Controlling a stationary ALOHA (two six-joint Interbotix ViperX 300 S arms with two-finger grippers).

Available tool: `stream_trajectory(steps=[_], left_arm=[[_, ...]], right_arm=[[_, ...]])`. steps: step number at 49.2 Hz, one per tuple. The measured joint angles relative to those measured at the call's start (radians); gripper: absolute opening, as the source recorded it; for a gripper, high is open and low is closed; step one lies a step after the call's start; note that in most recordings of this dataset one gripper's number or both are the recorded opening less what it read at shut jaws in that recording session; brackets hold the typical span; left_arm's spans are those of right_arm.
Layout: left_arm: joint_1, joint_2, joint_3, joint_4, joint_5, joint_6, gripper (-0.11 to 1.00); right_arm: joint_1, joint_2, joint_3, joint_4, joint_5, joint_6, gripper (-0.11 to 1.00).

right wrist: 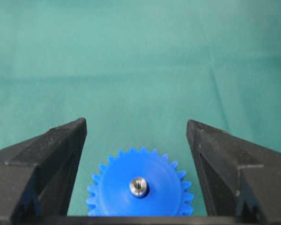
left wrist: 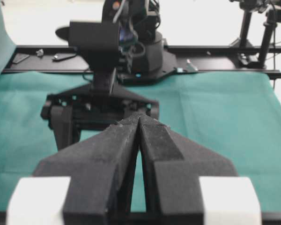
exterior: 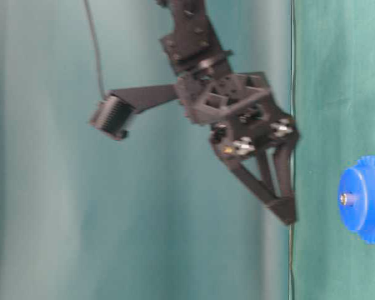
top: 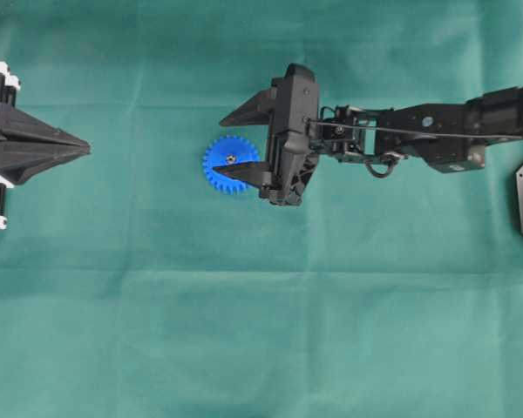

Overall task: Insert the shaft placed at a random location into the center hole of the medium gear at another random location.
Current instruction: 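Open the right gripper to release the shaft and raise it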

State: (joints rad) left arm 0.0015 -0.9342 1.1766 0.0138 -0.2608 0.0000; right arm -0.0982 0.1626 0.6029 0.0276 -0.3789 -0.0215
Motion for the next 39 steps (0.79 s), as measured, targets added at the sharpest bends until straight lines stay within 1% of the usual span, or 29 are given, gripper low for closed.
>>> stream_trajectory(steps=[12, 23, 32, 39], left_arm=[[0.000, -0.002, 0.000, 0.000, 0.000, 0.000, 0.00], [0.000, -0.003, 0.000, -0.002, 0.000, 0.000, 0.00], [0.000, -0.003, 0.000, 0.000, 0.000, -0.003, 0.00], [0.000, -0.003, 0.000, 0.000, 0.000, -0.005, 0.00]], right_arm=[[0.000, -0.084, 0.002, -0.002, 0.067, 0.000, 0.86], [0.000, -0.121, 0.014, -0.002, 0.086, 0.000, 0.86], [0.000, -0.149, 0.054, -0.002, 0.087, 0.000, 0.86], [0.000, -0.207, 0.109, -0.002, 0.089, 0.000, 0.86]])
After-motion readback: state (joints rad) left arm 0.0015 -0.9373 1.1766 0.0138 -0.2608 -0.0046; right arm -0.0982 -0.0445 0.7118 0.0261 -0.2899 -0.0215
